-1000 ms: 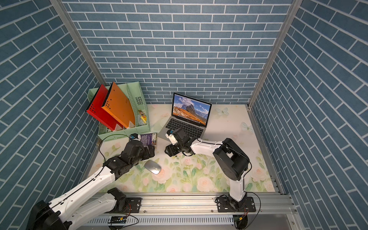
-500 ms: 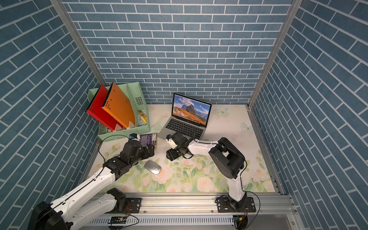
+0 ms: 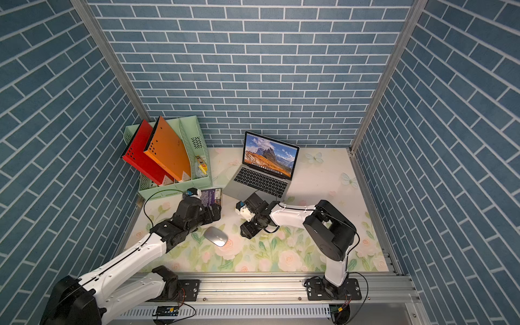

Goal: Insert the wireless mouse receiver into the laptop
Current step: Pick up the USB plug at the center of the board.

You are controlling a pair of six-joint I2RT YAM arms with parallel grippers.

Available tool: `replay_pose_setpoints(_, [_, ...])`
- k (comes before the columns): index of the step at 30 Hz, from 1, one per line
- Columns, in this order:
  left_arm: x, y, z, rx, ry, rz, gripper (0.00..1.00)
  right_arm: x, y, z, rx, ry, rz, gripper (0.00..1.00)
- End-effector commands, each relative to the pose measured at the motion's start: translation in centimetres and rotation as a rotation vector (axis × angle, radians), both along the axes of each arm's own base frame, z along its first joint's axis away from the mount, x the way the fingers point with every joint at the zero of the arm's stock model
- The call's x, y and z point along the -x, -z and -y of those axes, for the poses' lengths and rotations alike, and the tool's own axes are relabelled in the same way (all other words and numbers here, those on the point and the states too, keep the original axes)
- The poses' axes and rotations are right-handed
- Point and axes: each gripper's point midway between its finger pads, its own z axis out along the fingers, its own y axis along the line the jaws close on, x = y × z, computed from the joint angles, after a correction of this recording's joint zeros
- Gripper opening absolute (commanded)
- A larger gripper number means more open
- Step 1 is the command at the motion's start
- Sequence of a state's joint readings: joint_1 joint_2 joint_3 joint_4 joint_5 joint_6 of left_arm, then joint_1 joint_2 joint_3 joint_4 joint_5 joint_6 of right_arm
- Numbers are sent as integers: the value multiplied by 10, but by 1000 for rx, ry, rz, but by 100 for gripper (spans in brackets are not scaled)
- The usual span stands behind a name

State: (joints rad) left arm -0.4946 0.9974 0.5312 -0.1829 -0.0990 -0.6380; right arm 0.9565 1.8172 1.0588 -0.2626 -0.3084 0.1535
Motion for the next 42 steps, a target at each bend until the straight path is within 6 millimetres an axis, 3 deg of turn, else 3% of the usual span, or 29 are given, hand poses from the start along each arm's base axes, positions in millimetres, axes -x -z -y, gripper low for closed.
replay_pose_setpoints(1, [-2,2,0,0,10,5,100,-16,-12,18,69,-14,166,55])
replay_pose_setpoints(6, [-4,-6,13,42,67,42,100,-39,-34,27,58,-46,399,54])
replay_pose_setpoints(12, [-8,-14,33,104,155,72,96,-42,-17,23,64,-156,445,51])
replay_pose_setpoints(20, [-2,6,32,105,166,26,96,-32,-3,8,6,-245,404,46])
replay_pose_setpoints(28, [0,11,28,112,162,11,96,-38,19,14,41,-232,373,39])
replay_pose_setpoints(33, [1,11,29,123,166,10,96,-36,31,16,54,-241,330,29])
replay_pose_setpoints(37, [2,11,31,136,179,3,95,-36,37,21,76,-238,324,16])
replay_pose_setpoints(42, [10,12,58,281,279,-12,88,-35,26,16,28,-217,331,6])
